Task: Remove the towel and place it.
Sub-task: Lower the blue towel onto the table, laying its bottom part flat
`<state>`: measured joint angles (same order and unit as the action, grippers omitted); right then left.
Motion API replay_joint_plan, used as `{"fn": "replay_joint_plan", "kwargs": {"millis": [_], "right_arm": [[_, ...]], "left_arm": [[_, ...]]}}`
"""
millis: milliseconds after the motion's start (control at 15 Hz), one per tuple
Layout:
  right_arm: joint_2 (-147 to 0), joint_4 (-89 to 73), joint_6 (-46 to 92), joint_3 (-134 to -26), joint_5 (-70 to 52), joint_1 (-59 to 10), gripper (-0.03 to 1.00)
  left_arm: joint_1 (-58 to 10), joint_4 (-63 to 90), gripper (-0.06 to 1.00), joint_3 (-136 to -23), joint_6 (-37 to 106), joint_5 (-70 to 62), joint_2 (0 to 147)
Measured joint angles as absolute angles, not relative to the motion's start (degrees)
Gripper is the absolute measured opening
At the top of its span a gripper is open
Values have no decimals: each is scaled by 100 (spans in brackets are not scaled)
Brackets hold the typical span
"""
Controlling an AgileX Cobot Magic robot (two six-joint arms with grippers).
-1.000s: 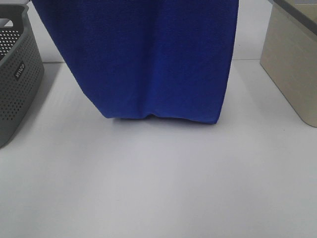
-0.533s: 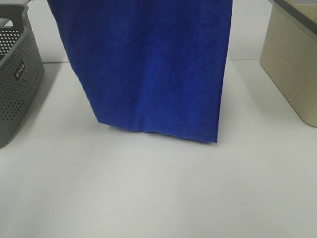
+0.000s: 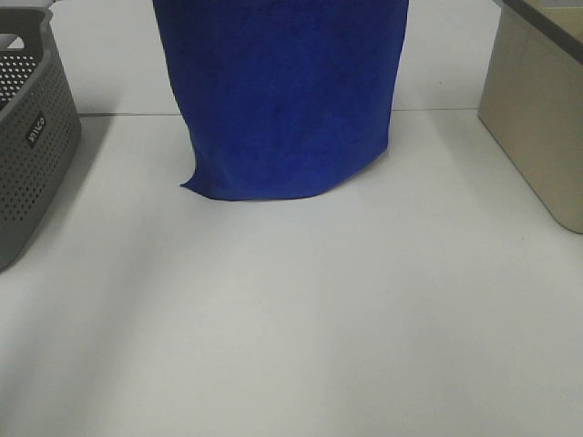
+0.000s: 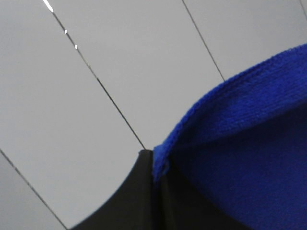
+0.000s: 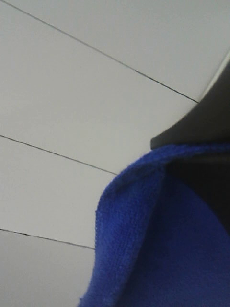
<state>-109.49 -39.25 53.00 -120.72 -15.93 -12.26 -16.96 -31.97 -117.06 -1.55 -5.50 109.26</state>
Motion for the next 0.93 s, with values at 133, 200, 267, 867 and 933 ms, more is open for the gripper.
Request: {"fn": "replay_joint_plan", "kwargs": {"millis": [133, 200, 267, 867, 933], "right_arm": [[-11425, -4349, 5609, -12554, -1238, -1220, 2], [-11654, -4515, 5695, -12811, -1197, -1209, 2], [-11728, -4584, 5701, -12932, -1192, -1209, 2], [-12072, -4710, 5959, -13184, -1604, -1192, 2], [-12072, -4710, 5959, -13184, -1616, -1192, 2]], "left_arm": [[-1570, -3260, 0, -12193, -155, -46, 11425], [-1450, -3289, 0, -12846, -155, 149, 11940], [-1421, -3295, 0, -13109, -155, 155, 12112], [-1409, -3650, 0, -14232, 206, 46, 12955], [-1409, -3661, 0, -14232, 258, 132, 12955]]}}
